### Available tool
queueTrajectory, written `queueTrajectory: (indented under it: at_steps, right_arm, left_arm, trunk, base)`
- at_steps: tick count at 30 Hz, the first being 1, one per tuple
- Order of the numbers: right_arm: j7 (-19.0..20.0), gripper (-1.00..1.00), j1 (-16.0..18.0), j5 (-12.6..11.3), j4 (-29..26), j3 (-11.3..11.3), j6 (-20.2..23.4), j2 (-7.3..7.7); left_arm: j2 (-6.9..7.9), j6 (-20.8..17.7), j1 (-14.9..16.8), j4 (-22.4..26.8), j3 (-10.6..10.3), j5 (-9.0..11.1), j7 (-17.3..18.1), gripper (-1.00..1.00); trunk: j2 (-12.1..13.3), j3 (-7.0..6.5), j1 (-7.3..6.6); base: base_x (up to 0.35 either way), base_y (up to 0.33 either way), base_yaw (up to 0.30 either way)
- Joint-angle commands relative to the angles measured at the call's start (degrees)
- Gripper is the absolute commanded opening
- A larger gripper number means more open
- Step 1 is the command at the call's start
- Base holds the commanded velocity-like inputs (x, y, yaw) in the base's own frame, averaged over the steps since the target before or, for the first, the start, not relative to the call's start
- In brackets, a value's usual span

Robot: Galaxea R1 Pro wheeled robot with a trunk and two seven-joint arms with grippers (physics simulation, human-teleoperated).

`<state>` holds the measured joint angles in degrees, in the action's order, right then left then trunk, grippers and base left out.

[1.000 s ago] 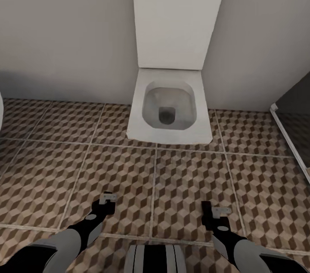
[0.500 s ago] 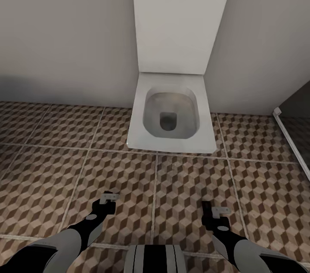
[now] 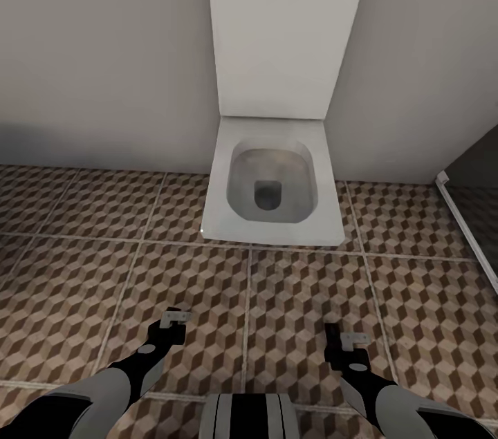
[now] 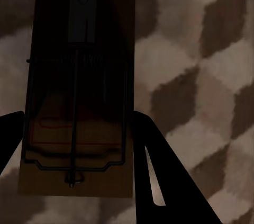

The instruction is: Take the four mousetraps from the cabinet in the bathroom and place them on the bathroom floor. Make sure all four end up on the same floor surface, and ensure that at least two of them are either under or directly next to the same bathroom sink.

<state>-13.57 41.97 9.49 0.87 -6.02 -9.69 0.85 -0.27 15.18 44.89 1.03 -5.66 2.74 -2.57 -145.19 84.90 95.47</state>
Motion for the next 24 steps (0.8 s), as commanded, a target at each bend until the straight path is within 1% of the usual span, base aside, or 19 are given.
queueTrajectory:
  at_steps: [1,11,24]
  right_arm:
    - [-0.13,-1.00,0.04,0.43,0.10,-0.49,-0.25,-0.01]
    - [-0.14,-1.00,0.04,0.44,0.10,-0.48,-0.24,-0.04]
    - [-0.14,-1.00,0.04,0.44,0.10,-0.48,-0.16,0.03]
  left_arm:
    - [-0.01,0.20,0.03,-0.07,-0.49,0.09,-0.33,-1.00]
    - [-0.03,0.28,0.09,-0.07,-0.49,0.52,-0.33,-1.00]
    - [0.01,0.37,0.04,-0.07,-0.49,0.68,-0.33,-1.00]
  trunk:
    - [-0.01,0.03,-0.01]
    - [-0.01,0.03,-0.01]
    - [-0.01,0.03,-0.01]
  base:
    - [0.000,0.000,-0.003]
    - [0.042,-0.032,-0.001]
    - [0.004,-0.003,0.000]
